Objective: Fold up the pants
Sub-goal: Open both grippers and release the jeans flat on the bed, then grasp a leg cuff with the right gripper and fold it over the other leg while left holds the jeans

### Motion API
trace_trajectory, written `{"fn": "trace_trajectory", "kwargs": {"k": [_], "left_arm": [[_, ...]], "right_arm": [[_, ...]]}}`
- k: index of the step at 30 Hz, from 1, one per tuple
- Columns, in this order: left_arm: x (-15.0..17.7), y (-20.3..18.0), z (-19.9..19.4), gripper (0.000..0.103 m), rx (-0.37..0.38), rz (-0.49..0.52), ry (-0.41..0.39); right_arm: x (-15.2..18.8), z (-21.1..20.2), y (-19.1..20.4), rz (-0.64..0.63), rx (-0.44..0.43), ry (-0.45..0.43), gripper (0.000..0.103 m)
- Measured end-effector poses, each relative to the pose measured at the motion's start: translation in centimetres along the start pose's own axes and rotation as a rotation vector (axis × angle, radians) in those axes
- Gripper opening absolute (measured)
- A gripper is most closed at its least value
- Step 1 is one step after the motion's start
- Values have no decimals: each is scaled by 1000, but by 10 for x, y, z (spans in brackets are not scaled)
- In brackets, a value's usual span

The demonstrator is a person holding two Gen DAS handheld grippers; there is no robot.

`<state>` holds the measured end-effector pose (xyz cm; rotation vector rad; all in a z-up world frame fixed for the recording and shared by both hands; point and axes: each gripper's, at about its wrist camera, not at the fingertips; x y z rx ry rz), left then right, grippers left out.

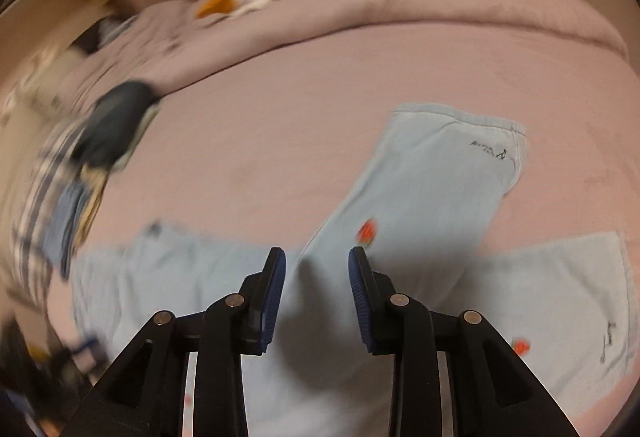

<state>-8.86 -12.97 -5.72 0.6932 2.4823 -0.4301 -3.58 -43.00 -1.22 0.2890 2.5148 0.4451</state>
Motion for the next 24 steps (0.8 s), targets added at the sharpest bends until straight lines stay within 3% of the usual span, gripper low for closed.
{"fn": "trace_trajectory", "kwargs": {"k": [6,13,17,19,21,23,24], "left_arm": [[-20,-56,40,50,60,150,39],[-29,-92,63,49,82,225,57],[-33,-107,71,47,60,233,57],[-33,-106,71,31,54,222,56],[-35,-100,72,23,46,214,57],[-36,-96,71,21,54,195,59],[-37,-96,71,19,55,188,58]], "right_arm": [[-38,42,-5,63,71,69,33],[-44,78,6,-1,160,181,40],[-43,84,7,-55,176,195,40],[-41,83,7,-81,182,195,39],[-37,81,8,-105,213,186,27],[-34,77,5,-105,218,170,13],[-32,73,1,-92,203,160,12]]}}
Point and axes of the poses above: each gripper's, at about its wrist camera, not at the fingertips, and z roughly the way its jaws point, y to its left, x to its underside, and after that the axes turned 4 degrees about -x, right-handed
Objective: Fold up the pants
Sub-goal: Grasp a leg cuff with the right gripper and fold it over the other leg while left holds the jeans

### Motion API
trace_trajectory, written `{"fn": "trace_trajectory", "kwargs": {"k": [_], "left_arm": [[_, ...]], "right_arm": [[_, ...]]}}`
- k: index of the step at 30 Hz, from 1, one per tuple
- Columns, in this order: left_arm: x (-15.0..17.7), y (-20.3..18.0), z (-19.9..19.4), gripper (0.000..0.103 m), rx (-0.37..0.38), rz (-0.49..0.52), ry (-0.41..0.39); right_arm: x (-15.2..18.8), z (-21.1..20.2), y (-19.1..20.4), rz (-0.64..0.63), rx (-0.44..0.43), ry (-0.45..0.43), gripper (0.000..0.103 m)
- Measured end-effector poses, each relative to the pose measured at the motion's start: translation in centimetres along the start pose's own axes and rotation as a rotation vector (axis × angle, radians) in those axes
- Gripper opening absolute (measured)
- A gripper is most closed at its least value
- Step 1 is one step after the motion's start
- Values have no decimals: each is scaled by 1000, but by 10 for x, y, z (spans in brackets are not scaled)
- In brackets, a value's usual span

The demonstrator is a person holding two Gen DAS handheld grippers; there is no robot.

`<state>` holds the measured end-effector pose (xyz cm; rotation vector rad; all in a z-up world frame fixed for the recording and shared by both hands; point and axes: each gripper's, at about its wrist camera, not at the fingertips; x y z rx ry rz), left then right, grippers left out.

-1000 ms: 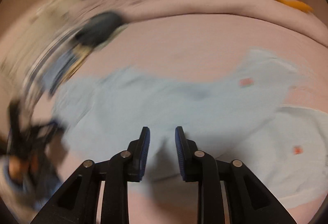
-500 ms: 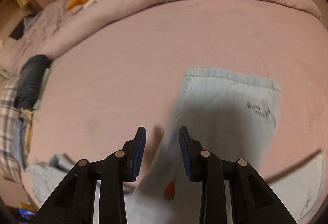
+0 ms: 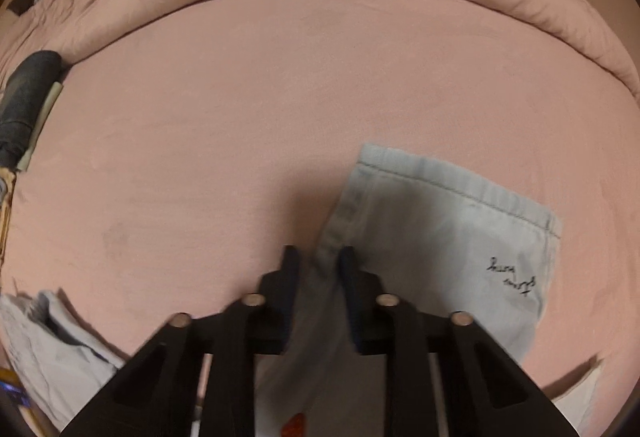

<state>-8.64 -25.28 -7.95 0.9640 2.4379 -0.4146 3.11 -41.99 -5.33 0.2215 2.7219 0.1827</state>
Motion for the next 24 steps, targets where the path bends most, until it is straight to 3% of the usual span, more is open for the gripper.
{"fn": "trace_trajectory", "kwargs": {"k": [4,11,14,24], "left_arm": [[-2,-6,2,19,-8,3,-3],[15,7,-7,19,-17,-15,-9],[19,8,-7,14,-22,-13,-12],[21,10,-22,8,-6,19,-20]], "right_arm": [[16,-22,-22,84,-74,-64,8],[60,-97,-60,174,-204,-262,8],[82,-126,-77,209,-264,-333,8],[111,-153,-102,362,-347,-477,8]]}}
Point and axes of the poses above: each gripper's, at about its wrist camera, not at the fingertips, and z roughly the way its jaws point, y to its left, x to its underside, and after that the axes turned 4 degrees about -x, right-handed
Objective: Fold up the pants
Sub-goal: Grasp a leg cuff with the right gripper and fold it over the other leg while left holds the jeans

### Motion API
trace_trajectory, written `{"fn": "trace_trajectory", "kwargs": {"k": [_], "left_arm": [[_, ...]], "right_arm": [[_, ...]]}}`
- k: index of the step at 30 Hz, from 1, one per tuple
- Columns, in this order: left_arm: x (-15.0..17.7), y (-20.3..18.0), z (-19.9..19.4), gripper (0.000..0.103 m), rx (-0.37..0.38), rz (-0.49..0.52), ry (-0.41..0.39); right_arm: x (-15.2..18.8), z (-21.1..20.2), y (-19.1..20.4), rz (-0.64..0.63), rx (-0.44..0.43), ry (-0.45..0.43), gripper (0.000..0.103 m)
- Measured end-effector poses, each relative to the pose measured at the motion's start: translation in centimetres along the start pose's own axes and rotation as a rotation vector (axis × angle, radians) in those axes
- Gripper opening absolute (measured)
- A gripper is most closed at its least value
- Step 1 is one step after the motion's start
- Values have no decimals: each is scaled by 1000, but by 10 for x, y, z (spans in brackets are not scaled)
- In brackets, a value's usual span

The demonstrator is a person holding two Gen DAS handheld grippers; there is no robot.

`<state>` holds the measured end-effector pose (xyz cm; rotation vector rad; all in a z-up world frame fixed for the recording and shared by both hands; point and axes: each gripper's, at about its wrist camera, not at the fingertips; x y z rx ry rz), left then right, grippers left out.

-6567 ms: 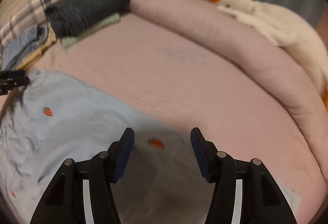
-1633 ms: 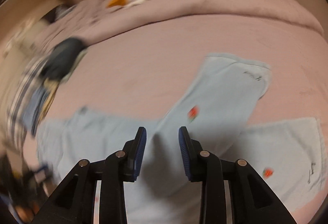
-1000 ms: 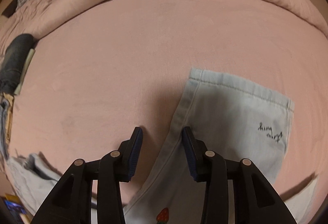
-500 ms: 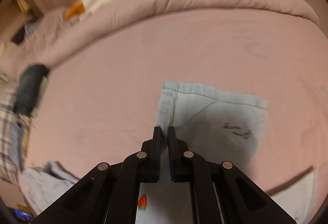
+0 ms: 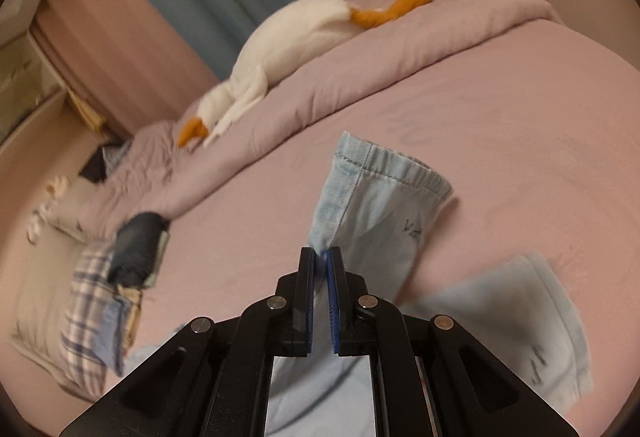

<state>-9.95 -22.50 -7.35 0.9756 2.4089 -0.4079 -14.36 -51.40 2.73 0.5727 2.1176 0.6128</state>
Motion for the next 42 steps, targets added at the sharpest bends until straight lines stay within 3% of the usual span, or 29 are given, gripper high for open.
{"fn": "trace_trajectory", "kwargs": {"k": [5,10,15,18,22,25,31,33,37,42], "left_arm": [[1,0,1,8,-2,26,19],[1,-2,2,8,-13,43,39],[-1,-2,-2,8,-25,59,33],[-1,-4,-9,8,-23,68,12],[2,-5,-13,8,-25,100,6],[4,-8,-7,8,-40,123,26],[6,-4,1,9,-32,104,54],[6,1,2,9,-13,74,60],[8,1,1,10,-11,66,65],[8,0,2,10,-16,67,67]], "right_arm": [[15,-5,-44,149,2,11,8],[42,21,-96,293,72,116,8],[51,29,-128,440,-16,102,8],[45,27,-124,425,-18,85,8],[34,0,-109,405,-84,-17,8],[37,-22,-98,367,-69,-55,8],[62,-19,-116,375,57,8,8],[66,-16,-125,373,140,28,8],[63,-20,-134,387,142,12,8],[54,-28,-138,417,80,-47,11]]}}
Point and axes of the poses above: each gripper's, at about its wrist camera, not at the fingertips, and z roughly the way its jaws point, y to its left, x to its underside, and after that the axes turned 4 degrees about -x, right-handed
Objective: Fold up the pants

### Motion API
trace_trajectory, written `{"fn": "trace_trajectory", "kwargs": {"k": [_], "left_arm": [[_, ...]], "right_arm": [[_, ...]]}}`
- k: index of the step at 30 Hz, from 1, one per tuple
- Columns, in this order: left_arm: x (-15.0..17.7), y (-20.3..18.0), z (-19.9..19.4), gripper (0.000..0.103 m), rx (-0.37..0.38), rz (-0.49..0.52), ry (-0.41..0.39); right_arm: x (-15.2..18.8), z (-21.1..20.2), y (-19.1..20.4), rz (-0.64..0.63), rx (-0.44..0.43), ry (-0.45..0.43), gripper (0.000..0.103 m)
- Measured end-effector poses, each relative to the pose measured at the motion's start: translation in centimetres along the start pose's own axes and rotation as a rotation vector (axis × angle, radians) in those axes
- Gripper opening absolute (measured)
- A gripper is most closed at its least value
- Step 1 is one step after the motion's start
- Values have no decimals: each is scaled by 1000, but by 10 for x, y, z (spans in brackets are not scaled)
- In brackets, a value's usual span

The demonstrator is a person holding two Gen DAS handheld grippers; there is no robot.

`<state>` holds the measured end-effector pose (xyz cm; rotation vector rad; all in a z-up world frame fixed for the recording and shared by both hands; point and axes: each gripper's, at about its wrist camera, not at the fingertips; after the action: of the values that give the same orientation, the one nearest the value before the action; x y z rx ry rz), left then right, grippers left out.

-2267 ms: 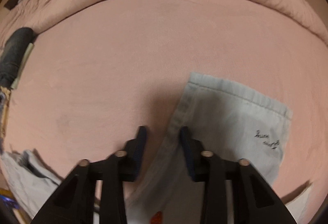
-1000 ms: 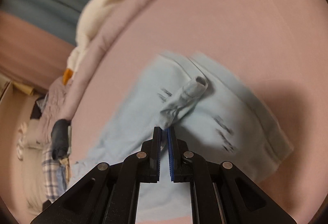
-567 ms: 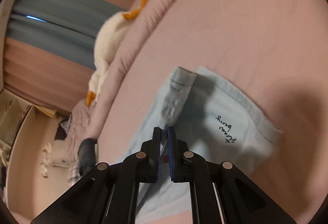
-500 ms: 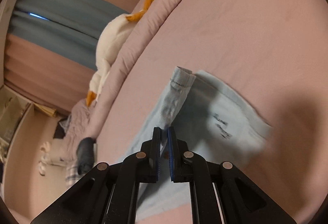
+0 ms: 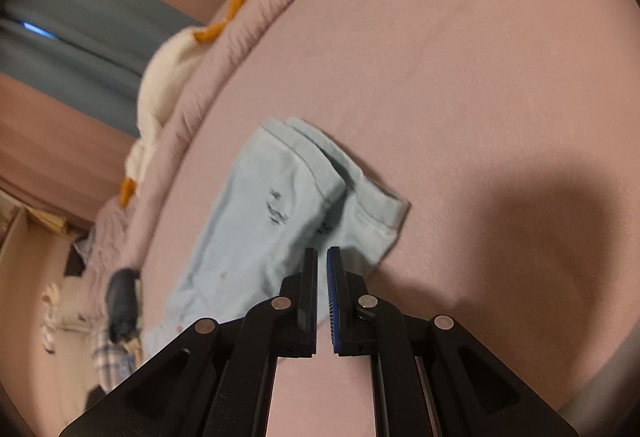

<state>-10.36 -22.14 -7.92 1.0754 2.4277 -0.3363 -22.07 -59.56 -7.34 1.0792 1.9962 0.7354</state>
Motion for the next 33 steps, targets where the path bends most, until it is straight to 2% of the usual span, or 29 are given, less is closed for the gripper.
{"fn": "trace_trajectory", "kwargs": {"k": [1,2,3,4,8,9,10,11,16,21,23,26,29,30,31,33], "left_arm": [[0,0,0,10,-2,1,0],[0,-1,0,10,-5,2,0],[0,-2,0,10,-8,4,-1],[-1,-2,0,10,-10,7,-2],[0,-5,-2,10,-22,24,-12],[0,-6,-2,10,-25,32,-15],[0,-7,-3,10,-28,45,-20],[0,-9,-3,10,-33,57,-23],[2,-9,-2,10,-34,73,-25],[2,-7,-4,12,-30,83,-17],[5,-5,-10,13,-4,76,-23],[12,4,-21,13,50,50,-31],[23,20,-33,13,95,-10,-35],[26,24,-38,13,103,-30,-41],[28,32,-44,12,105,-62,-53],[31,50,-54,12,90,-119,-84]], "right_arm": [[-2,-2,-5,20,-11,-5,22],[-6,-2,-7,49,-13,-18,40],[-8,0,-9,61,-19,-24,47],[-11,4,-9,62,-24,-28,47],[-24,22,-3,44,-17,-11,47],[-26,25,-2,41,-22,-10,38],[-27,28,0,24,-14,-4,14],[-28,27,2,9,-8,-5,6],[-22,-5,15,-85,-2,-100,5],[-7,-1,-1,-68,100,-68,5],[-8,11,-9,-76,148,-34,5],[-12,11,-13,-64,129,-51,5],[-15,4,-2,-93,169,-67,8],[-13,-2,6,-131,208,-90,13],[-11,-7,15,-176,253,-119,24],[-1,-19,38,-282,318,-175,34]]}}
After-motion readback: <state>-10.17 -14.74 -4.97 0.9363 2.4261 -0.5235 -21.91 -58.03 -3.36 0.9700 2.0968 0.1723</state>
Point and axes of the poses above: each gripper's, at about its wrist camera, not at the fingertips, and z roughly the way its jaws point, y to its left, x to its underside, and after that the axes turned 4 degrees about -x, right-handed
